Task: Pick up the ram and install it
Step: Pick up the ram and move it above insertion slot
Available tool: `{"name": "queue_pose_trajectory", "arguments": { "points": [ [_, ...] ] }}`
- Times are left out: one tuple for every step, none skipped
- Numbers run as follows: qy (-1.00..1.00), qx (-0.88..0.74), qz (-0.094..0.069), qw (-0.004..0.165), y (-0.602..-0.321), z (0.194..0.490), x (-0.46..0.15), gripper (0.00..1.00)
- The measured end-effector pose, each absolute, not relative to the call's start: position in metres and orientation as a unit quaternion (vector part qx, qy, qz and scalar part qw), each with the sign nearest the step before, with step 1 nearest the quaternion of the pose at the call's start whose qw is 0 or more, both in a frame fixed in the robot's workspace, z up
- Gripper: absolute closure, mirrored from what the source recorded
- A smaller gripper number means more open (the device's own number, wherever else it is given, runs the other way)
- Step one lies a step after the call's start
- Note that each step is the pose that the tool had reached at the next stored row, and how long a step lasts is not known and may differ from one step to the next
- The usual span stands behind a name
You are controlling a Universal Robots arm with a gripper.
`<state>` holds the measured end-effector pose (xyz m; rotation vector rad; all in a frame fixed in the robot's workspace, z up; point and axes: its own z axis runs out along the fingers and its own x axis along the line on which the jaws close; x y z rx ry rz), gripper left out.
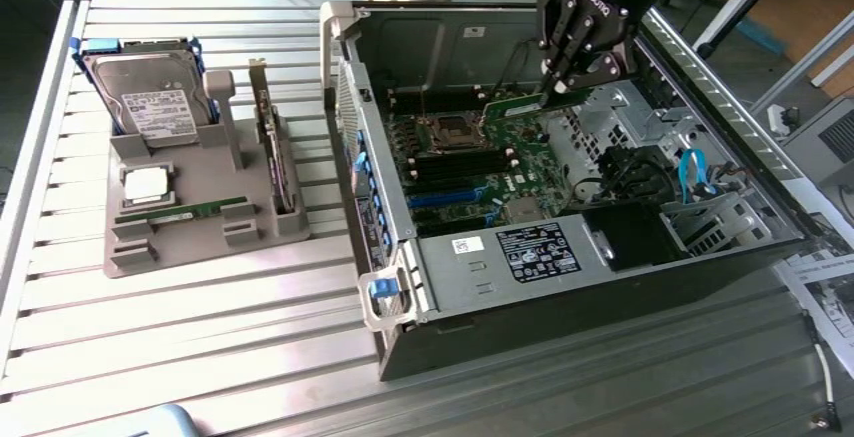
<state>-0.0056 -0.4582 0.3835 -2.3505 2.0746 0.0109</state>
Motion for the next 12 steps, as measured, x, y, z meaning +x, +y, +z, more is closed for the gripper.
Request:
{"name": "queue_pose_trajectory", "arguments": {
  "points": [
    [0.662,-0.75,0.003,0.003,-0.458,0.383,-0.004,0.86],
    [0.662,-0.75,0.003,0.003,-0.458,0.383,-0.003,0.86],
    [0.662,-0.75,0.003,0.003,-0.458,0.383,-0.002,0.86],
    [0.662,-0.75,0.003,0.003,-0.458,0.383,-0.001,0.86],
    [0.662,-0.75,0.003,0.003,-0.458,0.383,-0.001,0.86],
    [0.662,-0.75,0.003,0.003,-0.458,0.383,0.001,0.86],
    [0.662,-0.75,0.003,0.003,-0.458,0.383,0.001,0.86],
    [0.662,-0.75,0.003,0.003,-0.458,0.383,0.002,0.86],
    [0.662,-0.75,0.003,0.003,-0.458,0.383,0.003,0.86],
    [0.662,-0.75,0.003,0.003,-0.458,0.383,0.004,0.86],
    [0.662,-0.75,0.003,0.003,-0.458,0.383,0.006,0.86],
    [0.662,-0.75,0.003,0.003,-0.458,0.382,0.006,0.86]
  ]
}}
